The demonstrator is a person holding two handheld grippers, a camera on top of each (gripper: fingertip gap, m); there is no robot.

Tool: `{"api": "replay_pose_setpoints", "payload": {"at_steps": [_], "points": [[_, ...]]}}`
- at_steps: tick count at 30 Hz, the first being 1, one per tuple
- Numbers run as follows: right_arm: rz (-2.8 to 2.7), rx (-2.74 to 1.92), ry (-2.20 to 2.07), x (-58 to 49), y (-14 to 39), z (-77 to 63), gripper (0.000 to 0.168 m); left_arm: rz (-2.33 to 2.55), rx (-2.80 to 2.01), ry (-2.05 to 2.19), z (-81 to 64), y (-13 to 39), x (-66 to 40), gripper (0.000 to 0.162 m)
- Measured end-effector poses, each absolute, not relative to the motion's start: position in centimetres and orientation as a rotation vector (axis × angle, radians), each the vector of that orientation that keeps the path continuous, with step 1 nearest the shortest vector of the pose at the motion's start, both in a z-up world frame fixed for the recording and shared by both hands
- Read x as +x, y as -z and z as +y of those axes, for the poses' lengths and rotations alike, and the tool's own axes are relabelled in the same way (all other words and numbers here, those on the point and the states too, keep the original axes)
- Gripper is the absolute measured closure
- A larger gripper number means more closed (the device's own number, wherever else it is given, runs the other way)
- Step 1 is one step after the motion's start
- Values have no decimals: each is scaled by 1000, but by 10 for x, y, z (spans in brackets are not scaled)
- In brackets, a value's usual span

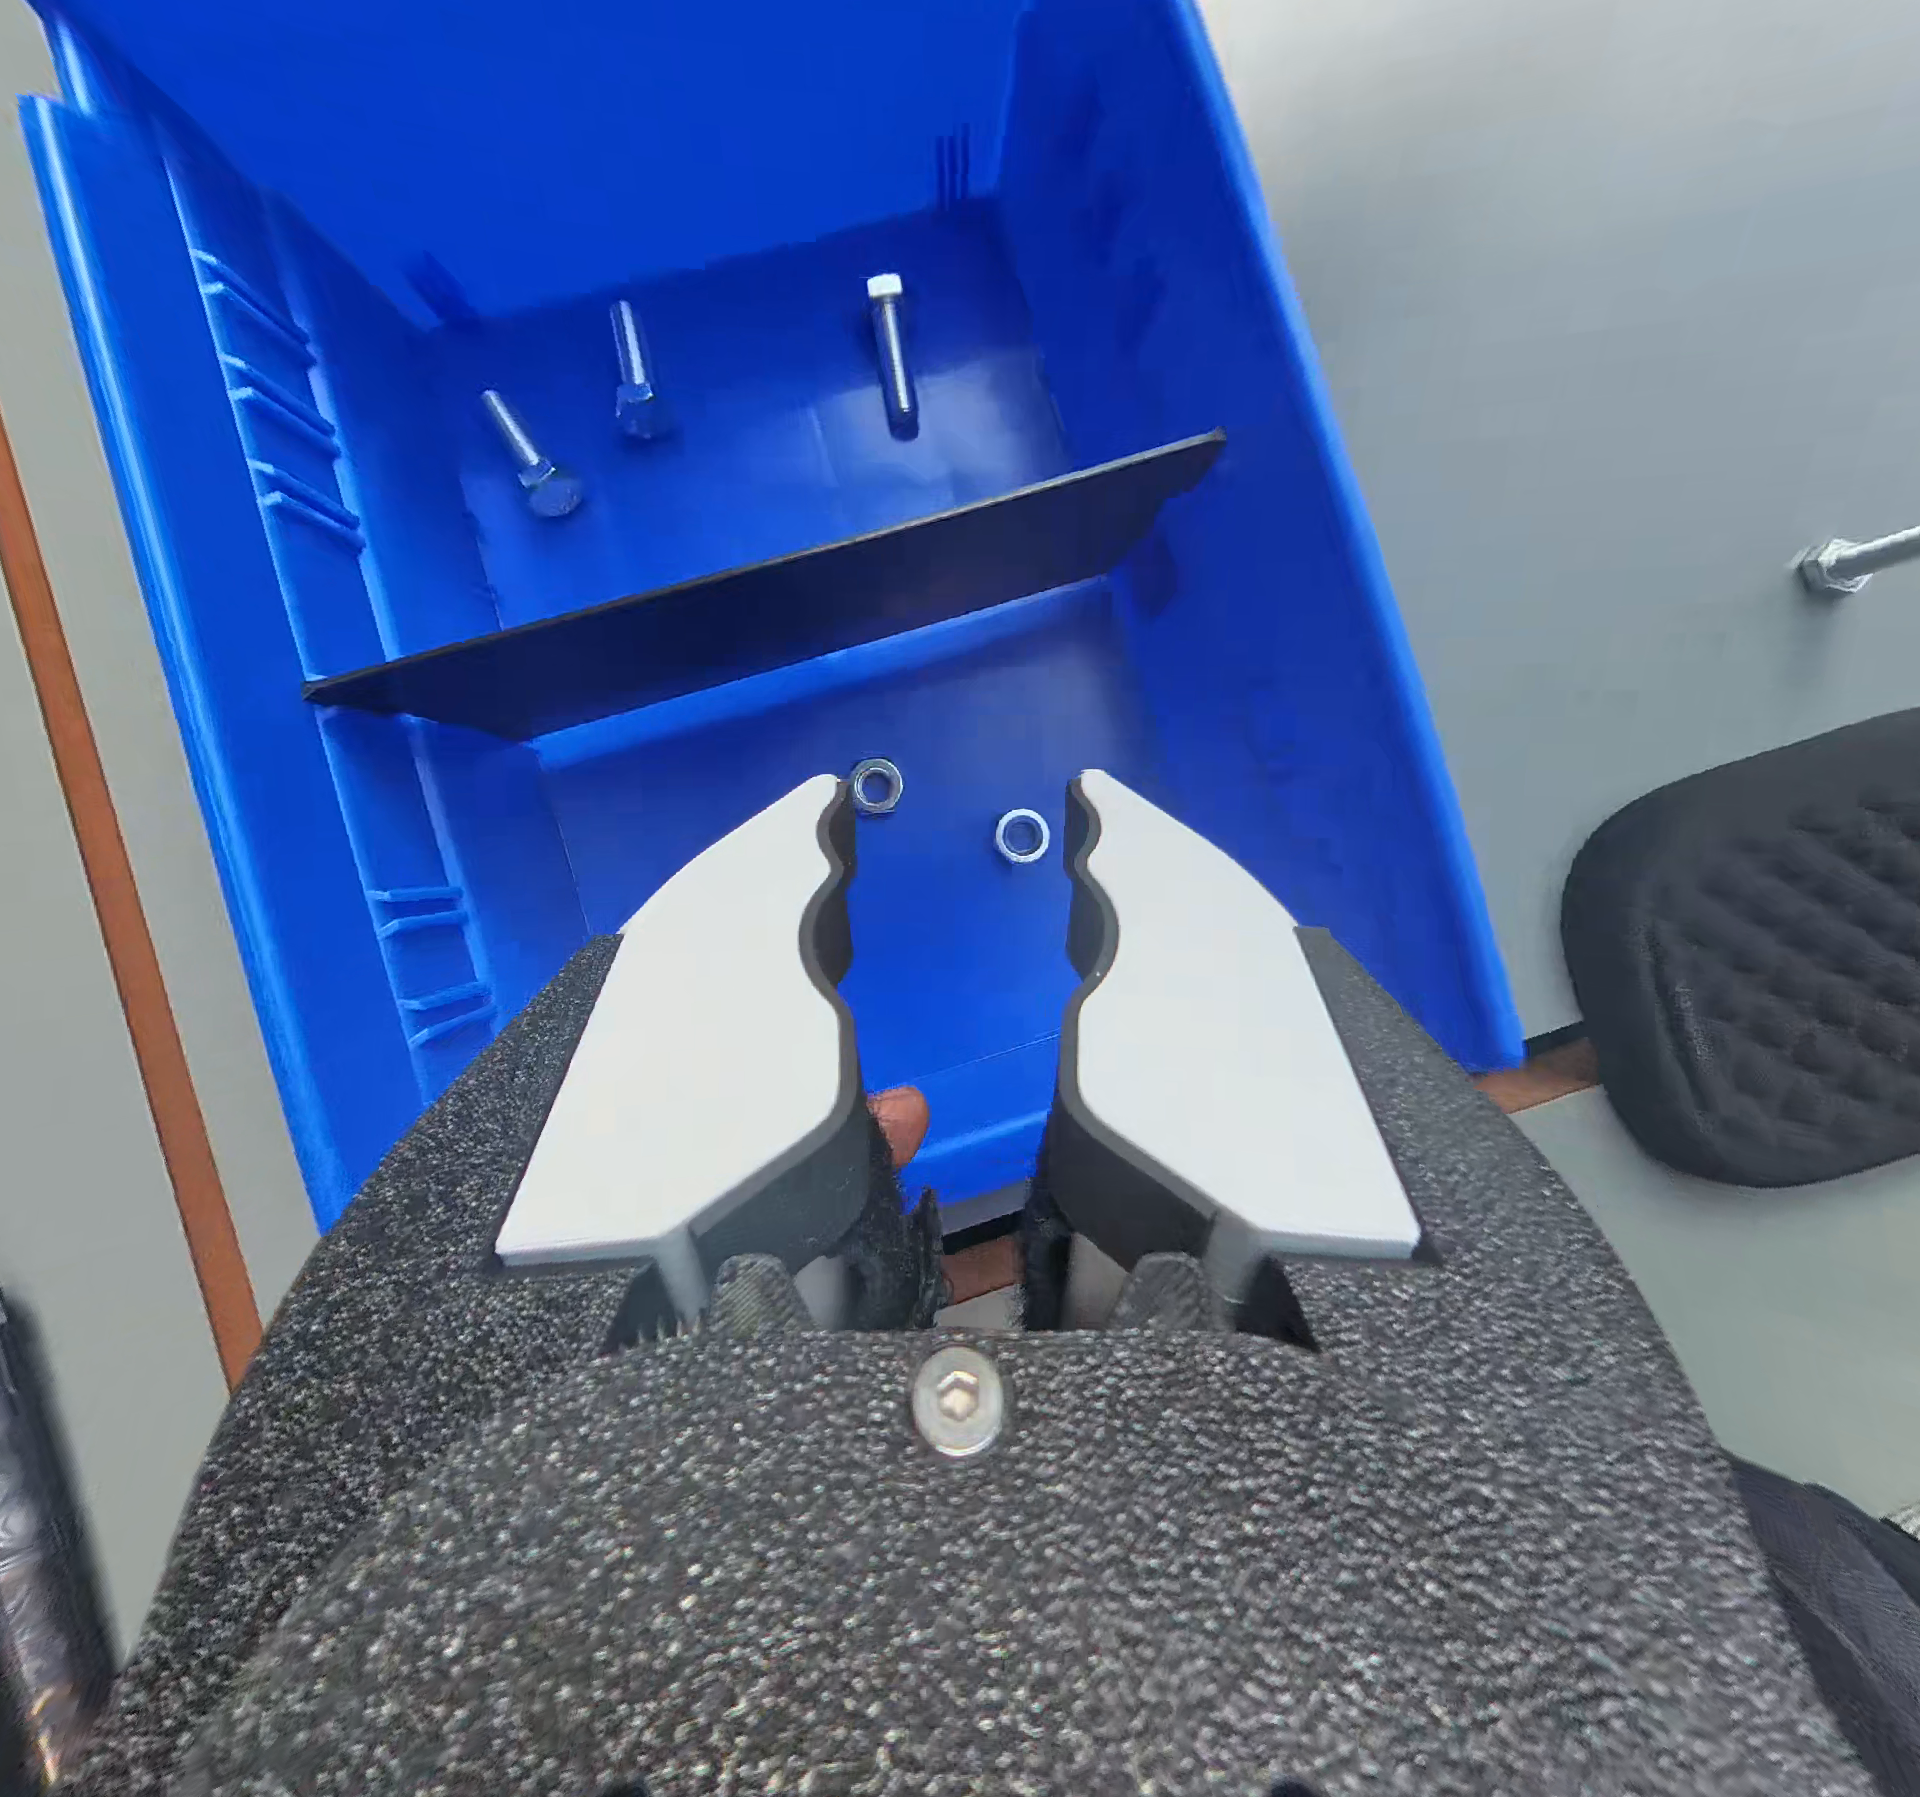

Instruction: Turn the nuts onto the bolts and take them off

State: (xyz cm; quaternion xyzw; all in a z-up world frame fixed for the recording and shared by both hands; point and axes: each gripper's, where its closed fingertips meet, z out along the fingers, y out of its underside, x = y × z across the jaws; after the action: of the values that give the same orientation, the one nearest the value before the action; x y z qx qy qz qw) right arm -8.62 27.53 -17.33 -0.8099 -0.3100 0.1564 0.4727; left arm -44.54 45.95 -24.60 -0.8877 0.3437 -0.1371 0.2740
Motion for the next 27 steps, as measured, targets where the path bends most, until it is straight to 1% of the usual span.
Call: {"api": "replay_pose_setpoints", "payload": {"at_steps": [5, 11, 19, 21, 25, 27], "points": [[-723, -1964, -371, -84, 168, 278, 113, 948, -2556, 379, 474, 294, -448, 121], [-708, -1955, -360, -80, 165, 278, 113, 945, -2698, 313, 479, 327, -452, 123], [-699, -1950, -352, -78, 164, 279, 113, 969, -2752, 280, 481, 345, -454, 129], [-695, -1948, -345, -77, 163, 279, 113, 964, -2747, 277, 482, 346, -454, 142], [-692, -1951, -344, -76, 164, 279, 113, 983, -2767, 228, 477, 343, -460, 142], [-694, -1951, -343, -76, 164, 279, 113, 977, -2743, 153, 475, 326, -464, 142]]}}
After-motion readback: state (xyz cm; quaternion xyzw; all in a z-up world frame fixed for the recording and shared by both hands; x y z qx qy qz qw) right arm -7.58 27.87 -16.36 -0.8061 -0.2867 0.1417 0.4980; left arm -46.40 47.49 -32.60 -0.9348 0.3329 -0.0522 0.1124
